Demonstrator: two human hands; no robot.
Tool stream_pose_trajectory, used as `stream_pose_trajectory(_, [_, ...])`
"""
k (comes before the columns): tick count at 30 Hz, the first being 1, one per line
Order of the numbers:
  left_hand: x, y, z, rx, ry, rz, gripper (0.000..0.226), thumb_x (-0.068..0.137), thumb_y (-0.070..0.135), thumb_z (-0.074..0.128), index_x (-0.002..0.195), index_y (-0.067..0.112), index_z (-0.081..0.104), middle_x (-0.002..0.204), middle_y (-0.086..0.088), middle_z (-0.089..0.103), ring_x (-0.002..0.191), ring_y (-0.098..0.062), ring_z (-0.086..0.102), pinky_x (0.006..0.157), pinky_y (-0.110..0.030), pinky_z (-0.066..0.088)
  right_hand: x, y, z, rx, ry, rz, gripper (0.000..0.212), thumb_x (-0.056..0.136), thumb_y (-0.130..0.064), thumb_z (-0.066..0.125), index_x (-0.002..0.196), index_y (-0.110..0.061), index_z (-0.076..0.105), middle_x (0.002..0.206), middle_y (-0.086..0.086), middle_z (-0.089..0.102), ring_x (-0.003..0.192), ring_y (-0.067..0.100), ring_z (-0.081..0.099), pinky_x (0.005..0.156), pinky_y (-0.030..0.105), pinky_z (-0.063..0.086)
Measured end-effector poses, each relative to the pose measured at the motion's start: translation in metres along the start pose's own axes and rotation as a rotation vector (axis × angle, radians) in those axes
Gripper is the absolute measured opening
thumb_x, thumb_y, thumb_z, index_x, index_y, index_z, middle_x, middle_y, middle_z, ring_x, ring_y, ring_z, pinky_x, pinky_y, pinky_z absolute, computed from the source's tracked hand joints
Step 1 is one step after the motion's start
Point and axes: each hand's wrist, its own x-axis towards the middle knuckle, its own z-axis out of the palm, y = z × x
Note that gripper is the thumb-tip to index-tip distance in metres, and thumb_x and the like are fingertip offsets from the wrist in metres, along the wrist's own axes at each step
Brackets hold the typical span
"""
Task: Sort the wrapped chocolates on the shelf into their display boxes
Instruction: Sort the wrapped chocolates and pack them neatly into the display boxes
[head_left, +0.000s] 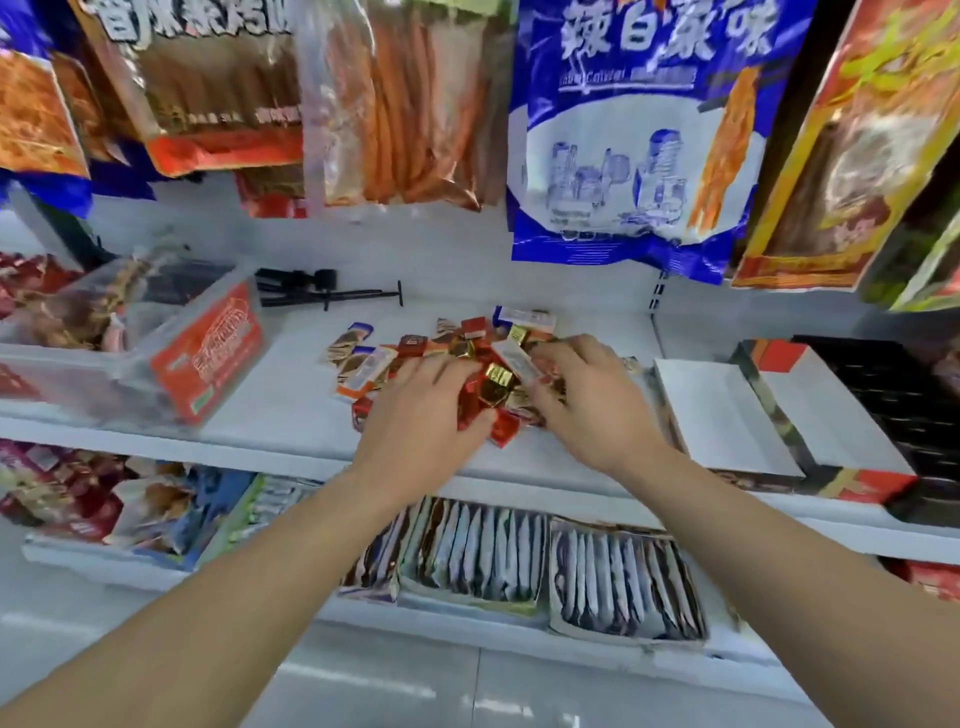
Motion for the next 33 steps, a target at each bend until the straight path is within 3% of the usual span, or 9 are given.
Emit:
stream_pose_trajectory(4, [0.016, -0.002, 0.025, -0.003, 0.001, -0.016, 0.055, 0.084, 0.067, 0.049, 0.128, 0.034, 0.056, 0.128, 0.01, 0.055, 0.119, -0.015, 0.046, 0.102, -0.039, 0.039, 0.024, 0.01, 0.019, 0.177, 0.031, 0.1, 0.038, 0.092, -0.049, 0.058, 0.119, -0.022, 0.062, 0.113, 0.003, 0.06, 0.099, 0.023, 0.059, 0.084, 0.035, 0.051])
stream_pose_trajectory(9, [0.023, 0.013, 0.035, 0.061, 0.076, -0.081, 0.066, 0.071, 0.085, 0.045, 0.116, 0.039, 0.062, 0.121, 0.013, 0.053, 0.119, -0.016, 0.041, 0.103, -0.041, 0.029, 0.02, 0.025, 0.012, 0.398, 0.133, 0.174, 0.025, 0.085, -0.024, 0.074, 0.106, -0.025, 0.062, 0.097, -0.01, 0.065, 0.088, 0.01, 0.062, 0.066, 0.015, 0.045])
stream_pose_trajectory(13, [0.025, 0.028, 0.041, -0.006, 0.103, -0.049, 0.058, 0.073, 0.082, 0.045, 0.11, 0.04, 0.06, 0.114, 0.014, 0.055, 0.114, -0.014, 0.044, 0.101, -0.039, 0.028, 0.007, 0.037, 0.002, 0.432, 0.142, 0.213, 0.027, 0.084, -0.015, 0.072, 0.105, -0.028, 0.06, 0.085, -0.01, 0.063, 0.076, 0.008, 0.061, 0.059, 0.013, 0.04])
stream_pose_trajectory(16, [0.024, 0.044, 0.044, -0.006, 0.078, -0.036, 0.053, 0.076, 0.08, 0.044, 0.108, 0.039, 0.058, 0.11, 0.017, 0.057, 0.107, -0.012, 0.048, 0.101, -0.04, 0.027, -0.006, 0.038, -0.003, 0.414, 0.097, 0.206, 0.02, 0.089, -0.014, 0.067, 0.106, -0.024, 0.064, 0.073, -0.019, 0.057, 0.064, -0.007, 0.057, 0.057, 0.008, 0.039])
stream_pose_trajectory(18, [0.027, 0.05, 0.041, 0.006, 0.077, -0.031, 0.047, 0.079, 0.074, 0.049, 0.109, 0.039, 0.058, 0.109, 0.018, 0.058, 0.105, -0.012, 0.051, 0.096, -0.038, 0.025, -0.014, 0.04, -0.005, 0.413, 0.07, 0.209, 0.017, 0.09, -0.014, 0.067, 0.099, -0.027, 0.062, 0.068, -0.019, 0.057, 0.06, -0.013, 0.056, 0.054, 0.005, 0.039])
stream_pose_trajectory(23, [0.03, 0.048, 0.035, -0.147, 0.026, -0.082, 0.035, 0.082, 0.046, 0.068, 0.115, 0.038, 0.059, 0.107, 0.019, 0.062, 0.104, -0.009, 0.056, 0.099, -0.039, 0.032, -0.022, 0.049, -0.012, 0.436, 0.074, 0.285, 0.009, 0.09, -0.022, 0.067, 0.091, -0.027, 0.06, 0.074, -0.009, 0.068, 0.062, 0.003, 0.063, 0.054, 0.01, 0.043])
stream_pose_trajectory(25, [0.029, 0.043, 0.033, -0.233, 0.039, -0.107, 0.037, 0.078, 0.033, 0.075, 0.113, 0.035, 0.061, 0.102, 0.018, 0.06, 0.097, -0.009, 0.058, 0.096, -0.042, 0.042, -0.024, 0.051, -0.012, 0.52, 0.092, 0.317, 0.012, 0.089, -0.023, 0.07, 0.091, -0.025, 0.058, 0.076, -0.006, 0.069, 0.069, 0.011, 0.067, 0.064, 0.027, 0.053])
stream_pose_trajectory(28, [0.031, 0.041, 0.027, -0.328, 0.025, -0.105, 0.036, 0.077, 0.015, 0.078, 0.106, 0.031, 0.064, 0.091, 0.016, 0.05, 0.079, -0.005, 0.053, 0.076, -0.026, 0.047, -0.027, 0.051, -0.011, 0.62, 0.04, 0.351, 0.021, 0.086, -0.022, 0.075, 0.095, -0.025, 0.057, 0.077, -0.001, 0.071, 0.072, 0.014, 0.07, 0.069, 0.038, 0.057])
stream_pose_trajectory(33, [0.033, 0.045, 0.016, -0.406, 0.001, -0.186, 0.018, 0.087, 0.018, 0.071, 0.101, 0.029, 0.065, 0.082, 0.023, 0.057, 0.072, 0.003, 0.058, 0.064, -0.018, 0.045, -0.028, 0.049, -0.012, 0.689, 0.039, 0.32, 0.019, 0.089, -0.019, 0.071, 0.103, -0.028, 0.062, 0.074, -0.005, 0.071, 0.073, 0.007, 0.069, 0.066, 0.027, 0.052])
